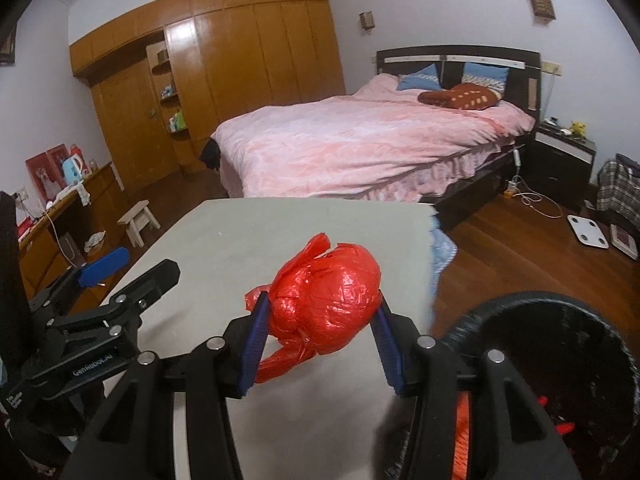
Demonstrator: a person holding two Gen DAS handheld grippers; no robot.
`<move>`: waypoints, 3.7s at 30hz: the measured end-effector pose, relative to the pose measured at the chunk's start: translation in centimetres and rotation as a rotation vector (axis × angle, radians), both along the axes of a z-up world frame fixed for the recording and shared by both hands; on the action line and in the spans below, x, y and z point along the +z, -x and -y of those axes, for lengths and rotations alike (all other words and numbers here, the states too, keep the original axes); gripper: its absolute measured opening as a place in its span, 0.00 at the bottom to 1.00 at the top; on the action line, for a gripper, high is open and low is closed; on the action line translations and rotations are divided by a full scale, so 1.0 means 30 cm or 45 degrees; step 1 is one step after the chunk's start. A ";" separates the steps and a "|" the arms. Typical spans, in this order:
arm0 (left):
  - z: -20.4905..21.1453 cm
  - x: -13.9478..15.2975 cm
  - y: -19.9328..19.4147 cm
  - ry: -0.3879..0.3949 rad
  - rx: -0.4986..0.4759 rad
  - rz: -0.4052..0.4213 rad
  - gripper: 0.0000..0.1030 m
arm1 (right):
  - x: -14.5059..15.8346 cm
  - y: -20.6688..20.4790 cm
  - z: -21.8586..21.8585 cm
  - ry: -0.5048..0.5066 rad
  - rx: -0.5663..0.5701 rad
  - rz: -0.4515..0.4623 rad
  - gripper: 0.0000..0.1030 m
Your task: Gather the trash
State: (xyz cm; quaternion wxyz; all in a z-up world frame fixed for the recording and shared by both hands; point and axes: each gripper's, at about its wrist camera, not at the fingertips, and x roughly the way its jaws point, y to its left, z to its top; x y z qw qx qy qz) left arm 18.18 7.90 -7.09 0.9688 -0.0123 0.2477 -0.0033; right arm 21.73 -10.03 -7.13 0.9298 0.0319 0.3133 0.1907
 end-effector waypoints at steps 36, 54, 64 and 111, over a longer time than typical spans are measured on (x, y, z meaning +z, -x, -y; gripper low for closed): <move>0.618 -0.013 0.110 -0.024 -0.430 0.034 0.84 | -0.051 0.253 0.591 0.025 -0.453 -0.004 0.48; 0.624 -0.006 0.098 -0.036 -0.419 0.033 0.88 | -0.029 0.283 0.629 0.042 -0.500 0.021 0.94; 0.566 0.059 0.143 -0.042 -0.383 0.054 0.93 | 0.080 0.331 0.593 -0.002 -0.457 0.083 0.94; 0.468 0.214 0.298 -0.027 -0.311 0.144 0.95 | 0.230 0.454 0.496 0.016 -0.382 0.191 0.94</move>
